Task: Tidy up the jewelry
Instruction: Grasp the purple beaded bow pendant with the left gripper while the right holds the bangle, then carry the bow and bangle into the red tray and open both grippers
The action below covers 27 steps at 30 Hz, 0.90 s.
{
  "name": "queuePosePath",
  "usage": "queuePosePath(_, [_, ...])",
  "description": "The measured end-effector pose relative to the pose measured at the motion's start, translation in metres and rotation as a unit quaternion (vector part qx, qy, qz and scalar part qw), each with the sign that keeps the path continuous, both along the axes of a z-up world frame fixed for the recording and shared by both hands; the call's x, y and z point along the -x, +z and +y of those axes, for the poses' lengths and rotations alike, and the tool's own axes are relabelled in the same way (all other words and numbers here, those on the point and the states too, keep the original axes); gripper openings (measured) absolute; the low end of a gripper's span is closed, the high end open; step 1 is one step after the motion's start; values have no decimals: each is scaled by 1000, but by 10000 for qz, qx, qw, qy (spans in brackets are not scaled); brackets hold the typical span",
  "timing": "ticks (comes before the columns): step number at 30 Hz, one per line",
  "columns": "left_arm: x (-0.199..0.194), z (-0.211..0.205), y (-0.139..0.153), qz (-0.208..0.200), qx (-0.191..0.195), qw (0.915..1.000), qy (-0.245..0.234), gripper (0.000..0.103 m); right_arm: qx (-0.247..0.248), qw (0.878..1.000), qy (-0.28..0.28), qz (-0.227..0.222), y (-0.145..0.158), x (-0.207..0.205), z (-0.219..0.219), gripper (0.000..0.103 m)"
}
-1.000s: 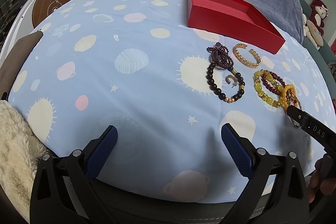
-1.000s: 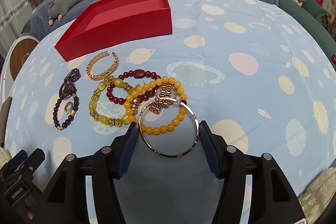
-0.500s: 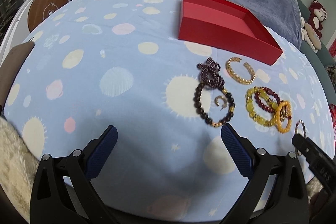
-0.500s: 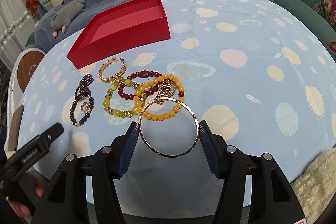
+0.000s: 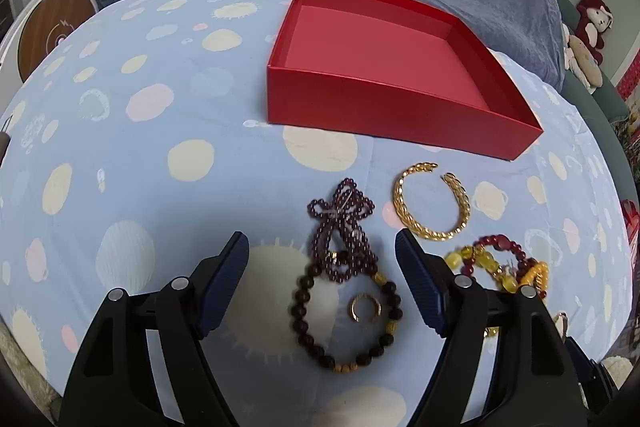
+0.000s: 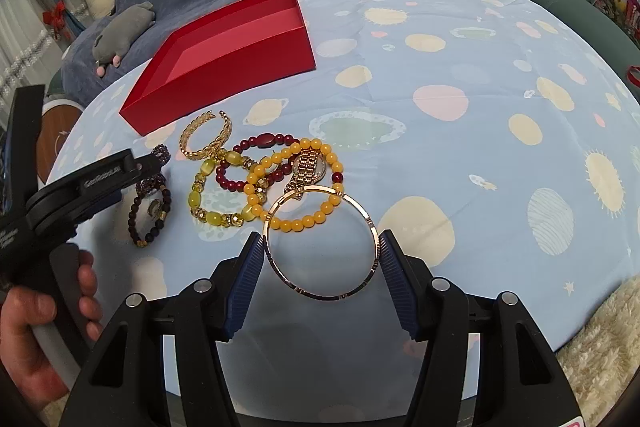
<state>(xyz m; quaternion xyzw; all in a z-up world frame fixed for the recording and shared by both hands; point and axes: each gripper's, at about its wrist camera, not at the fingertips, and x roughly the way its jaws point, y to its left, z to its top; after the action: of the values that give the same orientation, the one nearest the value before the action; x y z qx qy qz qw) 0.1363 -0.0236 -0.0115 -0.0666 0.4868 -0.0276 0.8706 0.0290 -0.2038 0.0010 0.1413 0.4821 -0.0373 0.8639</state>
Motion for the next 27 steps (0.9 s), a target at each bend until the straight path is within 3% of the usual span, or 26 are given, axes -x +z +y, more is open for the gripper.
queuePosePath(5, [-4,-1,-3,20,50,9999,-88,53,20,10000,61,24,-3,-2,2,57])
queuePosePath(7, [-3,1,-2,35,177,9998,-103,44,21,10000,78,31,-4,-3,3,57])
queuePosePath(9, [-1,1,-2,53,299,9994,-164,27,12,10000,87,31,-4,-3,3,57])
queuePosePath(15, [3,-2,3,-9,412,9988,-254,10,34,9999,99,-25,-1,-2,3,57])
queuePosePath(27, [10,2,50,-159,705,9958,-570,7,15,9994,274,-216,20,-4,7,57])
